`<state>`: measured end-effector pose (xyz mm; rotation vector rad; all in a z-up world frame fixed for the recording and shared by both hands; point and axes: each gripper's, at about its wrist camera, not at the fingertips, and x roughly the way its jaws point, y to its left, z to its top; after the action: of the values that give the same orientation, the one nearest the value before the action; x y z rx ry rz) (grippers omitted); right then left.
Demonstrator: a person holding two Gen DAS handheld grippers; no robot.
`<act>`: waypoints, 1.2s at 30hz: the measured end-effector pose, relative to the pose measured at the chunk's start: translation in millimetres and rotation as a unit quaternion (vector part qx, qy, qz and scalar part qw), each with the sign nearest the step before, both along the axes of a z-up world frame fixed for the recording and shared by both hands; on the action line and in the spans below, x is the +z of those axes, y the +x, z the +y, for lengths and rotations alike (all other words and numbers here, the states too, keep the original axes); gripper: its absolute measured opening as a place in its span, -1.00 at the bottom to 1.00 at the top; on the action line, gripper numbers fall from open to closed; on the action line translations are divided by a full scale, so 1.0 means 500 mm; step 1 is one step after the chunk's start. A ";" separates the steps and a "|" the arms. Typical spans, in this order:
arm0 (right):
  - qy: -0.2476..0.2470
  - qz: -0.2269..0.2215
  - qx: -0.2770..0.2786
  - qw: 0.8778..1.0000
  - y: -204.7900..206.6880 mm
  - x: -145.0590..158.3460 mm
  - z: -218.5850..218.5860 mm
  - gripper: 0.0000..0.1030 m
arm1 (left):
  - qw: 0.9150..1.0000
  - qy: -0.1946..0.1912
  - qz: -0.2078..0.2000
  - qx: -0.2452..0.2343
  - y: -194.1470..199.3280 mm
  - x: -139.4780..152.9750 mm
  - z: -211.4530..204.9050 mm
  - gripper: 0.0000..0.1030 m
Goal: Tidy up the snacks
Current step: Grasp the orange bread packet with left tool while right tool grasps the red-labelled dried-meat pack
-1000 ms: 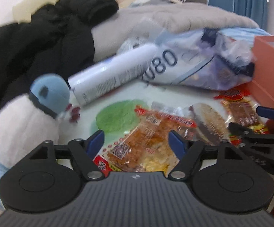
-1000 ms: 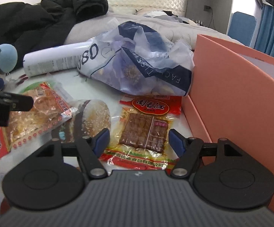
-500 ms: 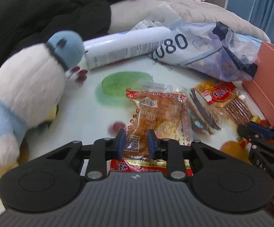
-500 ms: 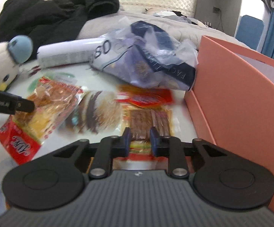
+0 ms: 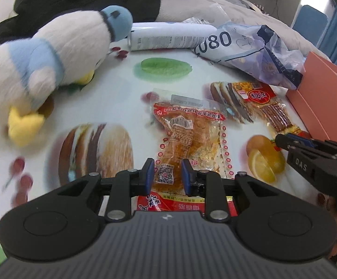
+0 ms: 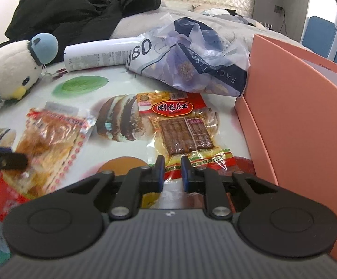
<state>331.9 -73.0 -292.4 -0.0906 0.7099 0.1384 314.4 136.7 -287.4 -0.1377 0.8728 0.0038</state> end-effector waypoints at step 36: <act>-0.003 0.034 0.137 0.990 -0.365 0.055 -0.051 -0.50 | 0.998 -0.021 0.021 0.055 -0.322 0.050 -0.004 0.28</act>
<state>149.1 -98.6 -265.0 -0.1895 0.7639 0.4048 153.2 134.9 -262.5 -0.2249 0.9057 0.0925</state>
